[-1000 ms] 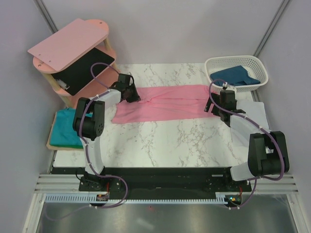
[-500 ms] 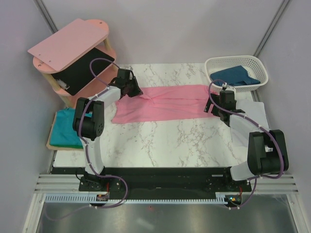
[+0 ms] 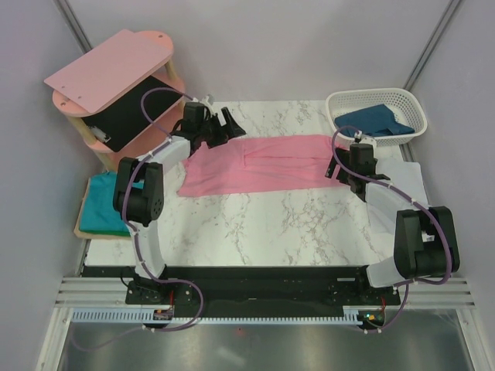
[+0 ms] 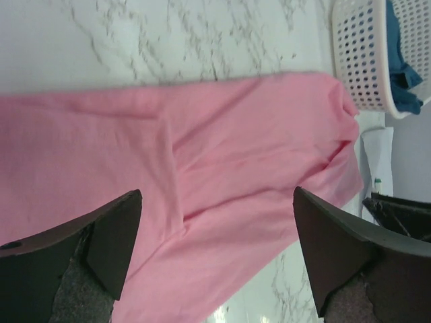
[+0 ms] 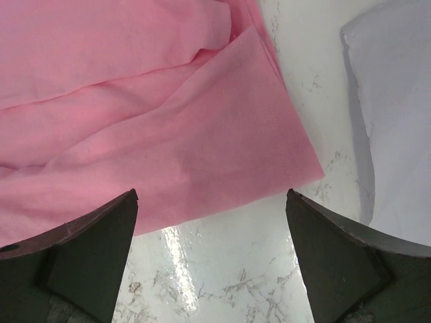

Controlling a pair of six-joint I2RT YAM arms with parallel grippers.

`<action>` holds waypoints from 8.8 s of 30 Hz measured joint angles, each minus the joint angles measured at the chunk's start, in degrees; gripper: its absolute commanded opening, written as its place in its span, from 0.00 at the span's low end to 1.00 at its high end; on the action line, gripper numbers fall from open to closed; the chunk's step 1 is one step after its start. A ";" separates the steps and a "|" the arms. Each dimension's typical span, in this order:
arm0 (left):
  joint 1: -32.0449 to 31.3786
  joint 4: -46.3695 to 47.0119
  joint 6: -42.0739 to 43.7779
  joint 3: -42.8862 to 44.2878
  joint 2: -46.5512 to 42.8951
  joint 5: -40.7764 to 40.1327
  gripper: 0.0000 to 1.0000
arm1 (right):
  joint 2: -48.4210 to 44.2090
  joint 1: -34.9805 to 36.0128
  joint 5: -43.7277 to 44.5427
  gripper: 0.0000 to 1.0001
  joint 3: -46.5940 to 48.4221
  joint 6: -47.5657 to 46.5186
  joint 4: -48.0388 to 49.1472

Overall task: Fold and stack the t-shirts
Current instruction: Fold the other side of the tshirt into a rectangle, then rotate the tshirt 90 degrees

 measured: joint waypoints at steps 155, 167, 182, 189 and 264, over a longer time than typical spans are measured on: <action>-28.74 -17.49 -11.15 -46.95 -36.63 -15.28 0.96 | 0.39 16.11 -14.69 0.00 -1.40 4.37 -26.91; -28.79 -19.04 -11.15 -46.07 -39.06 -14.62 0.96 | 4.81 29.53 -22.18 0.00 -1.01 10.03 -18.16; -34.91 -16.57 -13.00 -45.62 -41.40 -10.01 0.72 | 1.92 32.98 -17.42 0.70 -0.07 13.53 -19.82; -41.03 -10.49 -15.93 -46.01 -39.85 -8.83 0.55 | -8.04 30.91 -8.83 0.74 -0.52 13.44 -24.37; -49.72 -8.87 -19.87 -42.88 -27.58 -17.09 0.02 | -13.03 23.23 -11.56 0.81 -6.05 9.68 -24.92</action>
